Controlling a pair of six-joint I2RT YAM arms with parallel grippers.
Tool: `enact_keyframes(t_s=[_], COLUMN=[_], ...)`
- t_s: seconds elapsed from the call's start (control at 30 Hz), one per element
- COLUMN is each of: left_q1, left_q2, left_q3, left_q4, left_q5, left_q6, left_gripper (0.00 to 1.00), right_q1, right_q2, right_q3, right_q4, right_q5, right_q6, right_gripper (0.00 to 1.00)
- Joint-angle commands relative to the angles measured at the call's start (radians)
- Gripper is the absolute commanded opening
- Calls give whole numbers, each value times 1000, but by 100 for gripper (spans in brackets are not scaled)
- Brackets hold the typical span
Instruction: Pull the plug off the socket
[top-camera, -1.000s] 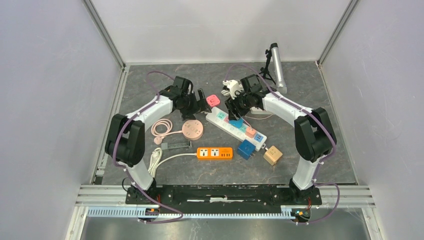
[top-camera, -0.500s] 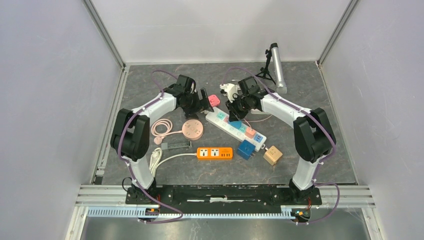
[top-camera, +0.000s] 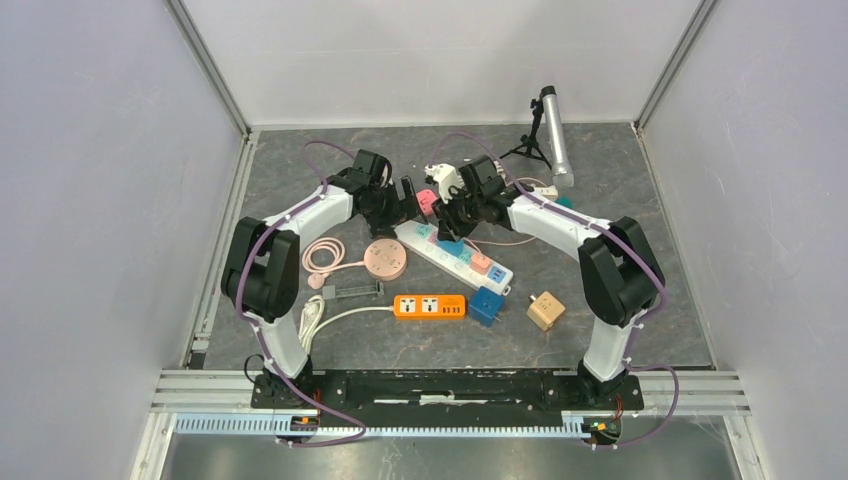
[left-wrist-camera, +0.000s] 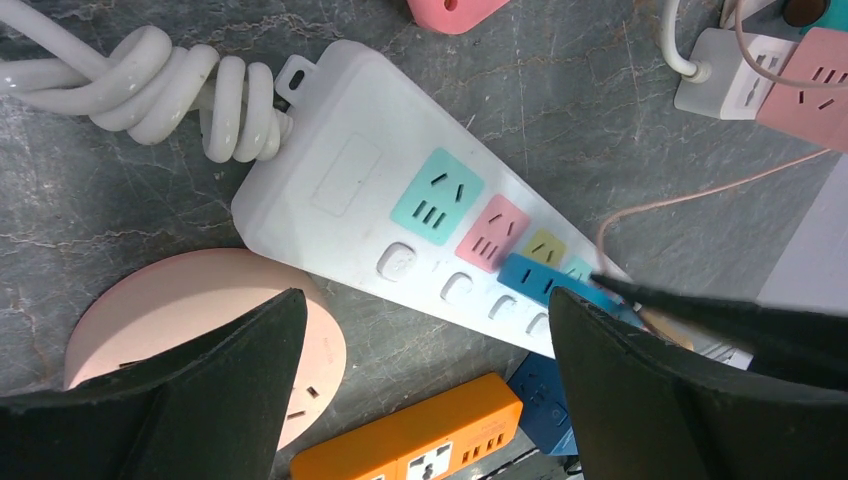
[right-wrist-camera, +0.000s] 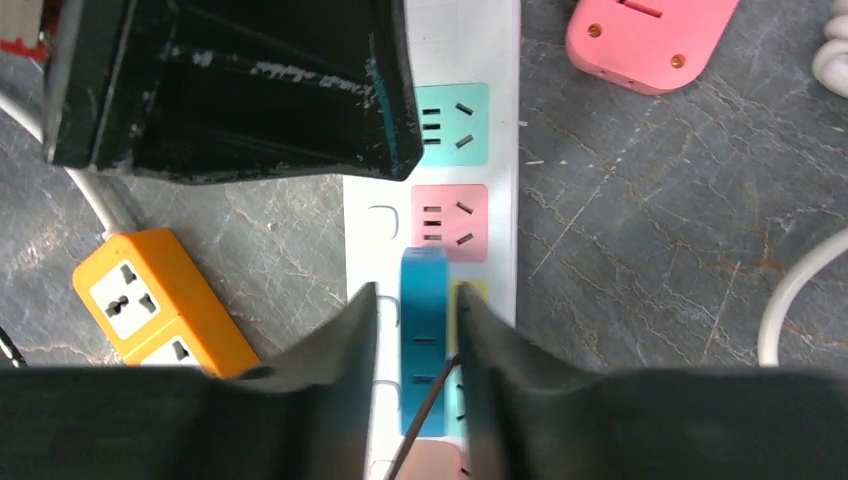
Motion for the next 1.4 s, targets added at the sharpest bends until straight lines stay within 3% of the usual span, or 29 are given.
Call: enact_keyframes(t_s=[0.0,0.13,0.3,0.47,0.63,1.07,1.37], left_q1=[-6,-7,-11,-15,-24,-41,-49], left_q2=[20,36,48,71,108,144,163], left_q3=[21,20,30,35,49,34,36], left_q4=[8,9,-26,-50,-65,-91,-91], left_q5=[28,28,-18,-60,-75,-136,-136], left_q6=[-4,-4,7,7,8,14,9], left_gripper=[96,96,96,93,88,80,73], right_q1=[-4,-4,-4,1,23,54,68], right_q2=[-15,-48,-109,-145,-91,1,9], right_q3=[50,51,37,0,36,60,15], right_q4=[50,30,48,83,17,-109,-90], right_q5=[58,138,167,79,105,165,174], right_q6=[24,19,28,19,26,42,42], right_gripper=[52,73,77,67,59,57,39])
